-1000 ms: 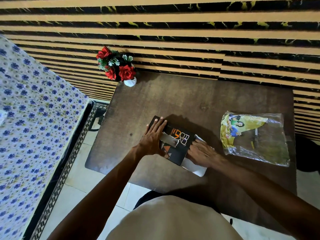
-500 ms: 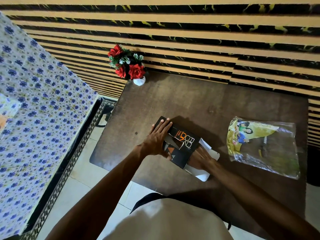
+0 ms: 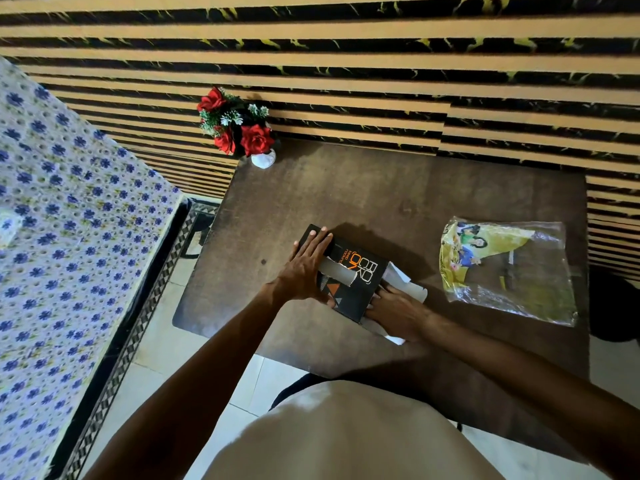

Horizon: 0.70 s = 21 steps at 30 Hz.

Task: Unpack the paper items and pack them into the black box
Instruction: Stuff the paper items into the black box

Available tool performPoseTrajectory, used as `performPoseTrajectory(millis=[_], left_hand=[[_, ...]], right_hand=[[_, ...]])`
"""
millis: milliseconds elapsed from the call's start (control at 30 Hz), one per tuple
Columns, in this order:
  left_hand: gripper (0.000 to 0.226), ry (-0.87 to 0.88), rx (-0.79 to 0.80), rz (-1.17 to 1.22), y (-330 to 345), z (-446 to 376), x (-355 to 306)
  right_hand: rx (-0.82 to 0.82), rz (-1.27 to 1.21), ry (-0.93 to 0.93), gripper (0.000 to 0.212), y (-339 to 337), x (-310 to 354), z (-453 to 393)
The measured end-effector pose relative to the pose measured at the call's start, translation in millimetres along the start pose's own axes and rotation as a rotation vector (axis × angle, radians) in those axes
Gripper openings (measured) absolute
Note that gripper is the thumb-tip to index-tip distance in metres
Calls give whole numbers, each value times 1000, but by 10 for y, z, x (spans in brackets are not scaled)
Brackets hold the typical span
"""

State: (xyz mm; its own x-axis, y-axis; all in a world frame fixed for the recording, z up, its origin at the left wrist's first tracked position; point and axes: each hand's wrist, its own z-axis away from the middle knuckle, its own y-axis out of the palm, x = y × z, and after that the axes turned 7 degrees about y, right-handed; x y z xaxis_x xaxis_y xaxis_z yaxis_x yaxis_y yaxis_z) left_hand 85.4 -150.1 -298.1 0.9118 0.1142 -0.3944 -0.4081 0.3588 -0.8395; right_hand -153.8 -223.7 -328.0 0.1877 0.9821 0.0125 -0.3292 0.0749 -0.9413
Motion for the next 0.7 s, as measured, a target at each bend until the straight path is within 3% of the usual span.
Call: performPoseTrajectory(millis=[300, 433, 567, 633, 700], left_hand=[[150, -12, -2, -35, -1, 2, -19], [149, -18, 19, -58, -10, 34, -67], [145, -47, 72, -97, -47, 25, -128], [143, -47, 106, -139, -72, 25, -208], [142, 44, 142, -223, -61, 24, -339]], right_hand=[[53, -18, 6, 83, 179, 115, 189], [-37, -1, 87, 63, 65, 268, 101], [-193, -172, 98, 65, 124, 259, 301], [-314, -369, 212, 57, 195, 260, 390], [-451, -585, 440, 40, 267, 267, 447]])
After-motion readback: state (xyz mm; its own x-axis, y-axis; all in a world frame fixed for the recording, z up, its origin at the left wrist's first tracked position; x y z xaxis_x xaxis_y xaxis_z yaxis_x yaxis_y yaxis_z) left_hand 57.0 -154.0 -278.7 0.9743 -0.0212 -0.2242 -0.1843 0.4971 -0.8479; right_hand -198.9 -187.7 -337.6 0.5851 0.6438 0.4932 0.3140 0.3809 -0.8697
